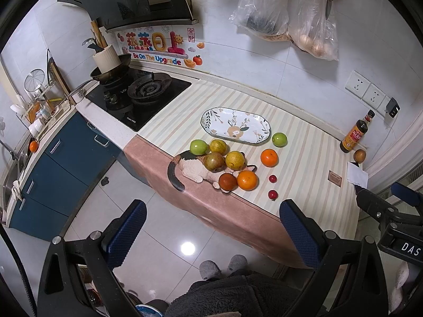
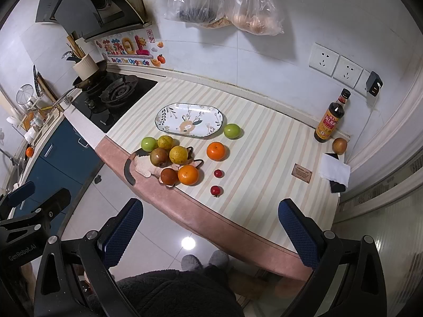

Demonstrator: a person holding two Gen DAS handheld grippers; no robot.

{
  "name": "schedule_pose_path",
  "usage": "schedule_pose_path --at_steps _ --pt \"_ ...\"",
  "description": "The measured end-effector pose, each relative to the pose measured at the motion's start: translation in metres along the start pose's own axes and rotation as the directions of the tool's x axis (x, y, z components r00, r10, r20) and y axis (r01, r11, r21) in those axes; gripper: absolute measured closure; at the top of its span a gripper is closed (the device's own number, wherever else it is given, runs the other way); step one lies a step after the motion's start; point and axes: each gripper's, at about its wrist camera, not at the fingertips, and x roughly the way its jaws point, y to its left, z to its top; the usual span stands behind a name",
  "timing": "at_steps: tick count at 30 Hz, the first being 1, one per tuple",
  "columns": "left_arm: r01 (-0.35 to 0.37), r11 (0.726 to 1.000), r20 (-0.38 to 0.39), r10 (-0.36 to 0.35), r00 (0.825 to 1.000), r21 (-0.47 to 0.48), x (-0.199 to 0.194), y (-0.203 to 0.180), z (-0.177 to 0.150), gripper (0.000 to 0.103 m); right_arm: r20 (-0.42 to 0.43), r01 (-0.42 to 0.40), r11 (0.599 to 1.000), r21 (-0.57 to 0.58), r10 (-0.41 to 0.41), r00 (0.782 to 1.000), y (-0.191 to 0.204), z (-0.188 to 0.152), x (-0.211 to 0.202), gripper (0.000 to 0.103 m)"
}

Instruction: Organize fruits

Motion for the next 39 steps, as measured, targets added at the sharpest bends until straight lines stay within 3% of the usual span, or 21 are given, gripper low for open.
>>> schedule_pose_path --at_steps 14,18,21,26,30,34,39 --pt "-0.012 0.999 0.008 0.012 1.000 -0.031 0.009 -0.006 0.010 0.001 -0.003 -0.027 0.999 0.025 0.027 1.000 -0.012 0.003 0.012 0.000" --pt "-0.105 0.994 0.042 0.107 0.993 -0.040 0.032 -0.005 0.021 0.000 -0.021 -0.084 0.995 0.059 0.085 0.996 -0.025 0.010 0.043 0.000" --pt "-0.221 0.974 0.041 0.223 0.974 -0.048 0.061 0.004 0.029 0.000 -0.048 -0.129 0.989 0.073 0.133 0.990 -0.027 0.016 0.080 0.000" --pt "-0.294 0.953 -0.042 0.292 0.956 -0.068 0.118 0.032 0.033 0.001 -0.113 -0.165 0.981 0.098 0.176 0.978 -0.017 0.024 0.157 0.000" --pt "-0.263 0.962 -0.152 0.250 0.956 -0.069 0.177 0.049 0.040 0.001 -0.183 -0.178 0.975 0.133 0.200 0.962 -0.005 0.029 0.233 0.002" --pt "-0.156 0.984 -0.276 0.127 0.953 -0.082 0.241 0.059 0.051 0.005 -0.274 -0.174 0.966 0.190 0.223 0.936 0.010 0.029 0.308 0.014" --pt "-0.015 0.993 -0.417 -0.037 0.908 -0.121 0.320 0.065 0.066 0.020 -0.367 -0.131 0.952 0.275 0.230 0.901 0.023 0.026 0.389 0.026"
